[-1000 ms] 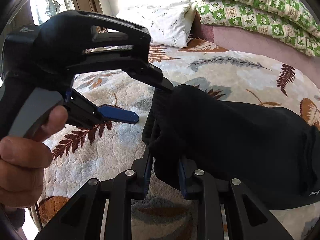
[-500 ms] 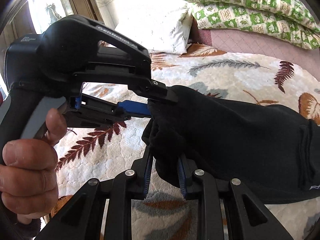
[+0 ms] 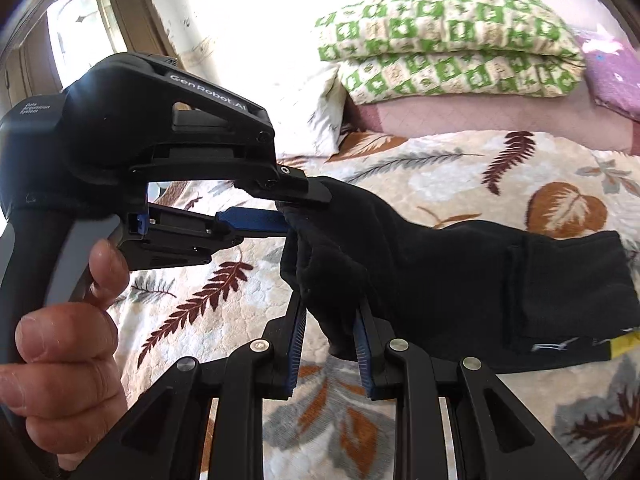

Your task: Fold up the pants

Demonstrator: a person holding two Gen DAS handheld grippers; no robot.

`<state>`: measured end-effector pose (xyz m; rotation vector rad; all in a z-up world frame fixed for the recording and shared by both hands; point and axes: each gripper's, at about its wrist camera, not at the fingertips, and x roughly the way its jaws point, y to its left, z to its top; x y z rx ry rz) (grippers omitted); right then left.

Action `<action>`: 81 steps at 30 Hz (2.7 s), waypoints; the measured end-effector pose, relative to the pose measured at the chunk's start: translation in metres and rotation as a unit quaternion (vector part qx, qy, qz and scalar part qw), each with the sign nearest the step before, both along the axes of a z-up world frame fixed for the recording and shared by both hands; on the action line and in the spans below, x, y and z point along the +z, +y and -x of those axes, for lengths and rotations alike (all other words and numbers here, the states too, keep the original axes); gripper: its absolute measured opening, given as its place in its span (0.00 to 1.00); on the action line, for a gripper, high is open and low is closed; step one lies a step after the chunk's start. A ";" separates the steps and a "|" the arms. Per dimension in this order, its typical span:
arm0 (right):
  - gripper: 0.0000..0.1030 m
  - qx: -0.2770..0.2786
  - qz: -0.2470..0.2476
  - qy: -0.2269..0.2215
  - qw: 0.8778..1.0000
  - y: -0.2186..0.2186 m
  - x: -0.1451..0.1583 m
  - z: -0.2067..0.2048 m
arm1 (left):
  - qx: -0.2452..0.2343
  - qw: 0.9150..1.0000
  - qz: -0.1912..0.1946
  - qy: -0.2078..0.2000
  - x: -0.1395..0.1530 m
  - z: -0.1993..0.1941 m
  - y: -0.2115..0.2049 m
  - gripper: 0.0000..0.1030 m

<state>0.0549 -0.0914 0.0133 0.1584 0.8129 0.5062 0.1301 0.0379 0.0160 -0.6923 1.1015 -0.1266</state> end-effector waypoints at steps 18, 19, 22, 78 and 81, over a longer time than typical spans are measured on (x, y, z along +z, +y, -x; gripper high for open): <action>0.22 -0.078 -0.104 0.006 0.992 -0.131 -0.002 -0.006 | -0.061 0.997 -0.050 0.016 -0.005 -0.039 -0.136 0.21; 0.22 -0.084 -0.107 0.008 0.991 -0.138 -0.004 -0.008 | -0.068 0.996 -0.048 0.023 -0.010 -0.042 -0.143 0.21; 0.22 -0.101 -0.120 0.009 0.988 -0.159 -0.009 -0.010 | -0.087 0.994 -0.059 0.035 -0.022 -0.047 -0.167 0.20; 0.39 -0.097 -0.153 0.111 0.977 -0.151 -0.064 -0.050 | -0.361 0.911 -0.175 0.093 -0.028 -0.077 -0.181 0.53; 0.39 -0.097 -0.150 0.107 0.978 -0.151 -0.064 -0.049 | -0.374 0.881 -0.271 0.103 -0.039 -0.074 -0.205 0.53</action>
